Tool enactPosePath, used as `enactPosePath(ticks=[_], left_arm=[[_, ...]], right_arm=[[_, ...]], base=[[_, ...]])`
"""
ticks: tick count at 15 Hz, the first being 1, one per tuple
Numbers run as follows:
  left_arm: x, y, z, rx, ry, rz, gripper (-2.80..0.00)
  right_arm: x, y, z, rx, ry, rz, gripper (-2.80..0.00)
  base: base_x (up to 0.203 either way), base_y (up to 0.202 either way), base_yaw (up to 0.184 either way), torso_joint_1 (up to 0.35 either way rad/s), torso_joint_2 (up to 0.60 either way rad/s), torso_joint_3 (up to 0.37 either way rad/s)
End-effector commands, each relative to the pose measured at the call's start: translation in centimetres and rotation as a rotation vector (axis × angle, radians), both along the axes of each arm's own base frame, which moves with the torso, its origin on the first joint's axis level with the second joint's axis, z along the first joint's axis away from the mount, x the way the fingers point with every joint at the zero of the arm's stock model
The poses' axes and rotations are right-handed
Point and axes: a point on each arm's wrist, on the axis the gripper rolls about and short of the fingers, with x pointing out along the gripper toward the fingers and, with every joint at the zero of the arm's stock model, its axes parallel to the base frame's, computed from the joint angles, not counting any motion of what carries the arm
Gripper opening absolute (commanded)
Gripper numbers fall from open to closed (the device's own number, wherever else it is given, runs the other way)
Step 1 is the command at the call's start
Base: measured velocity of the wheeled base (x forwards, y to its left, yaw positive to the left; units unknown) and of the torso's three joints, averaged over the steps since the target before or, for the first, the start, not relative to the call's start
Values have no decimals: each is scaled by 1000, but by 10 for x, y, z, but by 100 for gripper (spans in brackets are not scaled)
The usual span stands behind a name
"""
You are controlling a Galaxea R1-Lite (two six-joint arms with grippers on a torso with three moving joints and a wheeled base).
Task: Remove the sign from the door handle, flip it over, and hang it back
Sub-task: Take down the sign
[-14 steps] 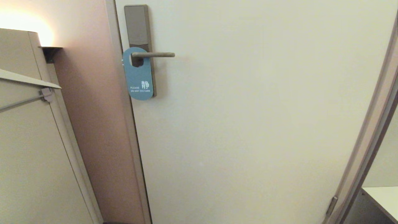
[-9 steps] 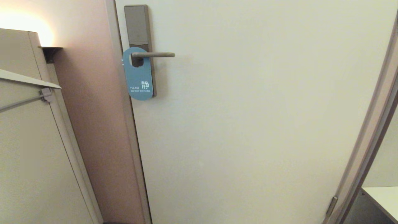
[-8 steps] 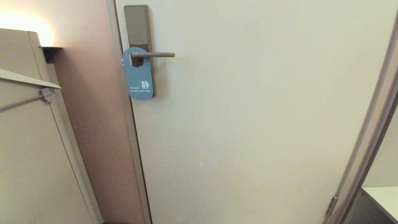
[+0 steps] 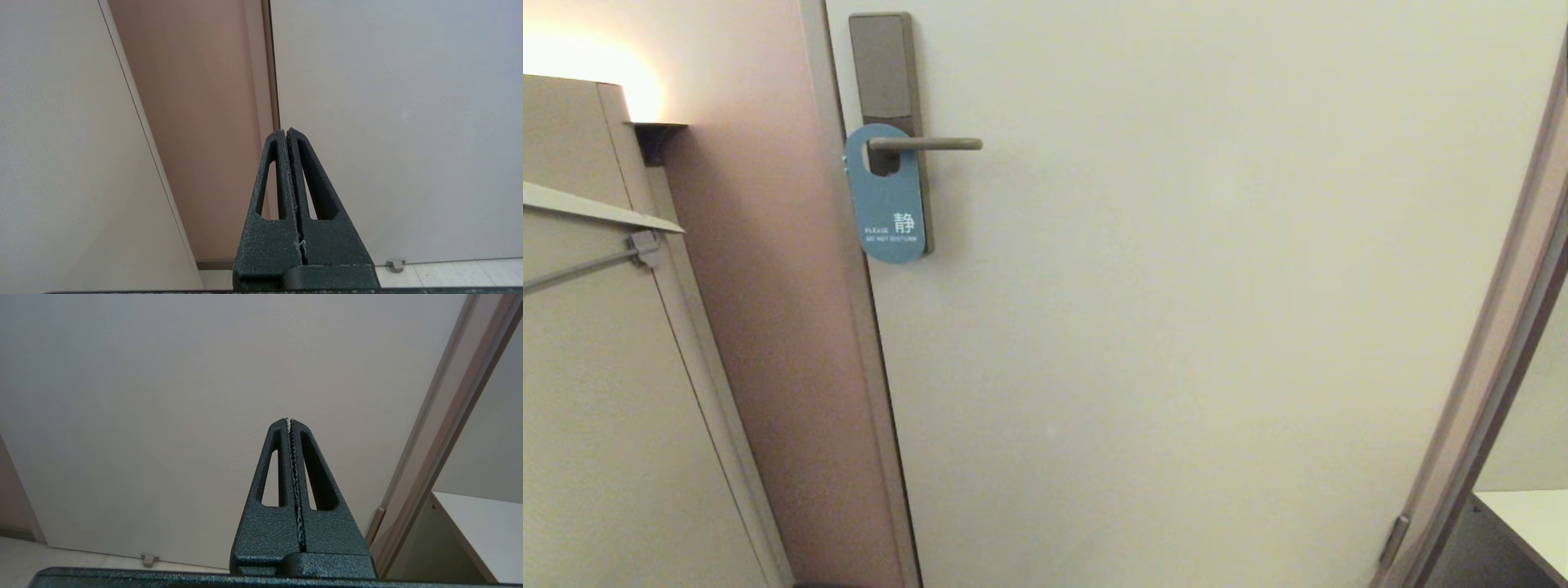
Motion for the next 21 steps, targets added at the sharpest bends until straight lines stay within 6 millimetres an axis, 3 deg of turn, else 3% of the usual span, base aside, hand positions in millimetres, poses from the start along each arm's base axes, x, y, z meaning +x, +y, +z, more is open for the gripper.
enactPosePath(ticks=[1, 21], left_arm=[[0, 0, 0, 0, 0, 0, -280], [0, 0, 0, 2, 0, -3, -280]], right_arm=[[0, 0, 0, -1, 0, 1, -280], [0, 0, 0, -1, 0, 1, -280]], base=[[0, 0, 0, 0, 0, 0], [0, 0, 0, 0, 0, 0]])
